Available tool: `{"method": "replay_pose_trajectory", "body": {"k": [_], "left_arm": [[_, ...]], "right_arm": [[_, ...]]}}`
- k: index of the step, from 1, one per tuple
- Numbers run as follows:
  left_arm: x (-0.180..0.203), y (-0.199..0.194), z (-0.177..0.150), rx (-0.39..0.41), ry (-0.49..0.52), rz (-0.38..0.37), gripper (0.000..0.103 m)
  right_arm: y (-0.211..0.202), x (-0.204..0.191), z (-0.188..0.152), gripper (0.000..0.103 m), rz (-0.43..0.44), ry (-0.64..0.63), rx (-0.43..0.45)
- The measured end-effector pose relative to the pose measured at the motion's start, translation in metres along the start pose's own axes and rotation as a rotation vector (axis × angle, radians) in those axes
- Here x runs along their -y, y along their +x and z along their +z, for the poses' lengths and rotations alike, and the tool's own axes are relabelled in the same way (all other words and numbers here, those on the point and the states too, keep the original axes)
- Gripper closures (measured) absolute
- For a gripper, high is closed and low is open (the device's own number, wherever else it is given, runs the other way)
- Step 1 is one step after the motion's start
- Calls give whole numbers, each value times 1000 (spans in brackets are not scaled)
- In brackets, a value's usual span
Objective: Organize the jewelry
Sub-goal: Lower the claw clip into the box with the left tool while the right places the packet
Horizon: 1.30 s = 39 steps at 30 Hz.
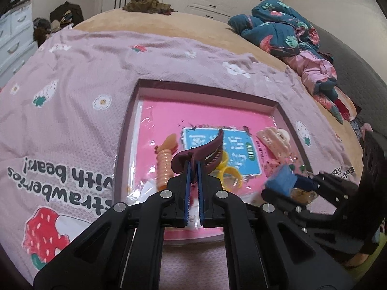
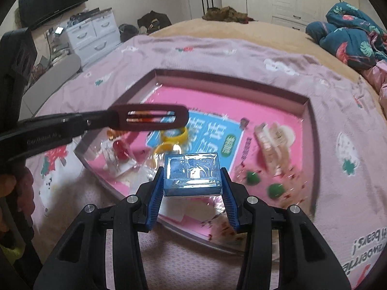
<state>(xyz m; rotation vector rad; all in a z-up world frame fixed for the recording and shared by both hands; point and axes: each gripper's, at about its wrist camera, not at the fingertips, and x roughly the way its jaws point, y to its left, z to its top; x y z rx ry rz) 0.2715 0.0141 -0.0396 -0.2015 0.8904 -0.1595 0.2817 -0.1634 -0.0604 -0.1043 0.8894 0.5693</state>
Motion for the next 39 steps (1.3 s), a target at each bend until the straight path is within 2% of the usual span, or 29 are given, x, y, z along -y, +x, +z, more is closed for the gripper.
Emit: {"method": "replay_pose_trajectory", "body": {"k": [14,18,22,30,31,33,37,39], "left_arm": [[-14,6,-7,-24,-16,6,100],[-11,4,-9,-25,-9,6,100],[-8,2,-9,-26,-3,4,100],[7,-16,-7,2,33,-7,99],[8,-19,-7,6,36,-6,97],[13,-27,-8,18,46,-8,86],[21,-43,-11,39,59,-12,76],[23,-51,-13,47,61,-15,65]], "right_arm": [[12,-12,-9,59,15,-7,-47],[0,-13,-13,48,14,1,-28],[-13,-10,-17,47,9,12,-11],[-47,-3,-27,38,-13,47,33],[-52,-3,-28,37,-17,50,40],[-62,-1,-30,33,-23,58,55],[-80,0,-35,26,-40,71,83],[-89,1,-39,23,-48,79,97]]}}
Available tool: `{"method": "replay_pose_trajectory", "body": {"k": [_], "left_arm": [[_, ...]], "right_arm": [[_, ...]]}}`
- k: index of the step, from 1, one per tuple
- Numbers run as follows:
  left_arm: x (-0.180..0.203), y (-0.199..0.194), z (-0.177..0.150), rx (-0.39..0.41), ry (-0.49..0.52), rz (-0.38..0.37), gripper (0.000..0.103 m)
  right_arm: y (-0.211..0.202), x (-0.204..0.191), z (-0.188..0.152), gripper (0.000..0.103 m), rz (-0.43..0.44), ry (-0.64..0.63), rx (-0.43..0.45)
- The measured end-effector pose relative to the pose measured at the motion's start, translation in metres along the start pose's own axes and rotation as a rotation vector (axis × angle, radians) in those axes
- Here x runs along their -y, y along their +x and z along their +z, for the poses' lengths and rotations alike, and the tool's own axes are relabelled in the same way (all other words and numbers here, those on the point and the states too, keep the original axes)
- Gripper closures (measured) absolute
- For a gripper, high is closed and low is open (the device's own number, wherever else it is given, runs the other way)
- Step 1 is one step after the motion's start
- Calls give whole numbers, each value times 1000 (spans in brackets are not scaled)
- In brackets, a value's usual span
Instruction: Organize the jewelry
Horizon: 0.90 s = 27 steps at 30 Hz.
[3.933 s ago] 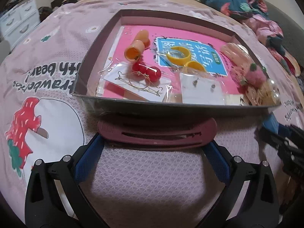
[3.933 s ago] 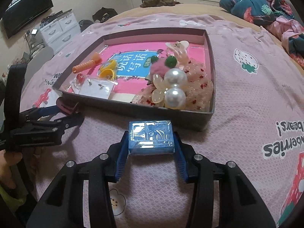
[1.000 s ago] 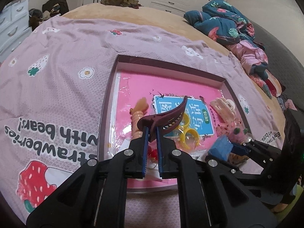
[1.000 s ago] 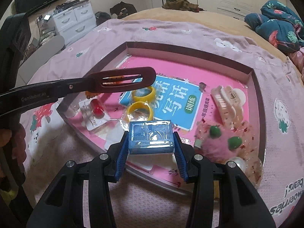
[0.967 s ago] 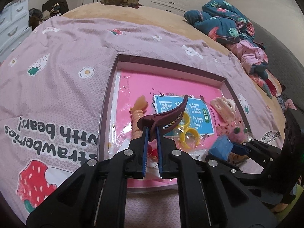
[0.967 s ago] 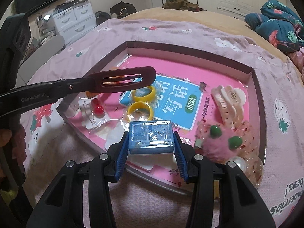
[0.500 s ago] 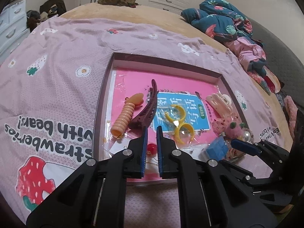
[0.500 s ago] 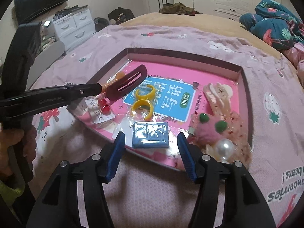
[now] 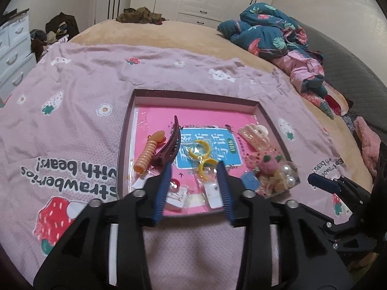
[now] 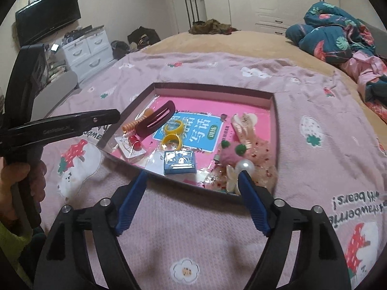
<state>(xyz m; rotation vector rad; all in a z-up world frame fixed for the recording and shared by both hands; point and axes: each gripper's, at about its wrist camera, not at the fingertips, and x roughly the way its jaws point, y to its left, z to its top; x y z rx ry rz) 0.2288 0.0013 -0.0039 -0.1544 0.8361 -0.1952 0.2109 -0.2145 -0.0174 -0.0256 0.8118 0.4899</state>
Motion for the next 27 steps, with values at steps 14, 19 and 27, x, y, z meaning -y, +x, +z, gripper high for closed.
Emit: {"method": "replay_pose_trajectory", "body": {"k": [14,19,27], "left_arm": [[10,-61,-24,81,-5,5,19],[13,-78,-35,100,-1,20,9],[15,-99,-57,116,1,70,9]], "right_arm": [[-52,1,-19,8,-42,55,77],[-67,-1,-22,6,-69,48,113],[-83,-3,-31,5,-77,48,142]]}}
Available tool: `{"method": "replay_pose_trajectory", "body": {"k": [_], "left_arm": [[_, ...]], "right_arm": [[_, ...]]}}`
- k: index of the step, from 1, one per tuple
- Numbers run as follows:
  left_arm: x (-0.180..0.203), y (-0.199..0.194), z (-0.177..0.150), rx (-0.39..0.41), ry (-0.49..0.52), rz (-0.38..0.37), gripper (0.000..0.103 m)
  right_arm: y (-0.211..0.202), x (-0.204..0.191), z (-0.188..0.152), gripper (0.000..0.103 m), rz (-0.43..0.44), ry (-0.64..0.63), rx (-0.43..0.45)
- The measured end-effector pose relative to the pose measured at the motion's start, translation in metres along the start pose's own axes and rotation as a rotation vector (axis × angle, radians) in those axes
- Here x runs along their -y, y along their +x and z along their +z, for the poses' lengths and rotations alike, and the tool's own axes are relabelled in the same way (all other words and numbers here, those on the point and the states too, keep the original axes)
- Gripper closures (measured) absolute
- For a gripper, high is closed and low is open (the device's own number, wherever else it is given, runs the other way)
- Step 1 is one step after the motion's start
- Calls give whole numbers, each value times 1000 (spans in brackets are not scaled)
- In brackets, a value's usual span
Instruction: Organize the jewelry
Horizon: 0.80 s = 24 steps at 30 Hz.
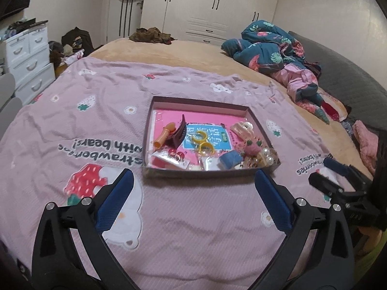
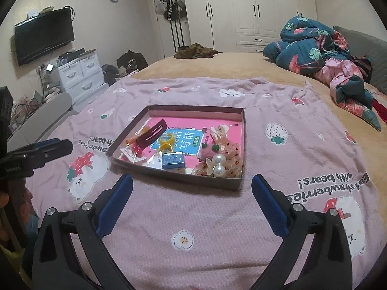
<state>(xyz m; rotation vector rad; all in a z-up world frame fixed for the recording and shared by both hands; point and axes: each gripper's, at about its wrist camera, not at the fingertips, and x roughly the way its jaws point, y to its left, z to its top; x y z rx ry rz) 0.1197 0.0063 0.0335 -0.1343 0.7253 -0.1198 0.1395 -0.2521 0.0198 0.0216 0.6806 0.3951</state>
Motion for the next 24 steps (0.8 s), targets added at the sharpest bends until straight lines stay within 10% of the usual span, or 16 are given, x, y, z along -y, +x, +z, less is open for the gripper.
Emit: {"method": "replay_pose_trajectory", "body": {"k": [24], "left_arm": [[4,-14,-55,19,14,59,9]], "right_arm": [[-14,-12,-46,4,-49,-58,41]]}}
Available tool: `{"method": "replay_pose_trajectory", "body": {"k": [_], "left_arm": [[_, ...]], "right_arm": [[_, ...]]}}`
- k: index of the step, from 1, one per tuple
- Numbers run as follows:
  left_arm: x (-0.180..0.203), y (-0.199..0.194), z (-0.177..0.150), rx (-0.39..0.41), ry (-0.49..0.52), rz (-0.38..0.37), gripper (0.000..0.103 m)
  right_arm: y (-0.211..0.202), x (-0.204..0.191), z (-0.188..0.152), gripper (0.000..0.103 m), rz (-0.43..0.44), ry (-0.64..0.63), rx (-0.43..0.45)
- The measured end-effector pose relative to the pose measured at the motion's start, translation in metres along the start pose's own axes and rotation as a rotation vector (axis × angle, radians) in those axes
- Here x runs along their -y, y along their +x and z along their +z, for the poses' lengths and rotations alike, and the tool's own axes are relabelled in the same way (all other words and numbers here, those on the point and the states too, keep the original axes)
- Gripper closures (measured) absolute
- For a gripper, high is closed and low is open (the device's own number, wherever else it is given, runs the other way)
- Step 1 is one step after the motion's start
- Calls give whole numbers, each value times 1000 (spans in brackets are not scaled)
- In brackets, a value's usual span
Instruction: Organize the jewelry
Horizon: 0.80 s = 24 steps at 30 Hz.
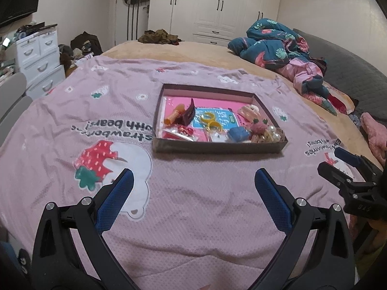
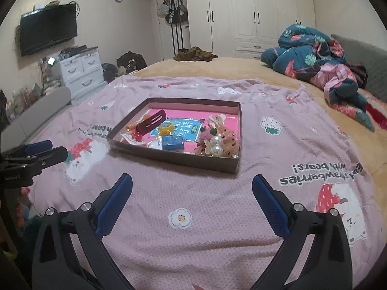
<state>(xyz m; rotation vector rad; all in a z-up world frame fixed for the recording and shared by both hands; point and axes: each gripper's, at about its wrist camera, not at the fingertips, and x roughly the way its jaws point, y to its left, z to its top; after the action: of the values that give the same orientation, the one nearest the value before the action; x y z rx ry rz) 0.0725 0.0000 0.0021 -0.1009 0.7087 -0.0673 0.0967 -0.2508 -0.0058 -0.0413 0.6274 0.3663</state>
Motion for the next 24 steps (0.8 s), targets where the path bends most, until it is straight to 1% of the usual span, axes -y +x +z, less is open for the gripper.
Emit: {"method": "replay_pose_trajectory", "body": {"k": [2,5,10,24], "left_arm": [[2,1,-4,0,4,2,9],[3,3,-10,-5,3,-1,9],[7,5,-18,-7,2,9,9],[7,7,-22,-23,0,20,9]], "right_arm": [[-1,-4,-6,4,-7,-19,12],[1,-5,-12,4,14,0,4],[4,-5,-18,4,18,24,-1],[9,-5,-25,4,24,30,-30]]}}
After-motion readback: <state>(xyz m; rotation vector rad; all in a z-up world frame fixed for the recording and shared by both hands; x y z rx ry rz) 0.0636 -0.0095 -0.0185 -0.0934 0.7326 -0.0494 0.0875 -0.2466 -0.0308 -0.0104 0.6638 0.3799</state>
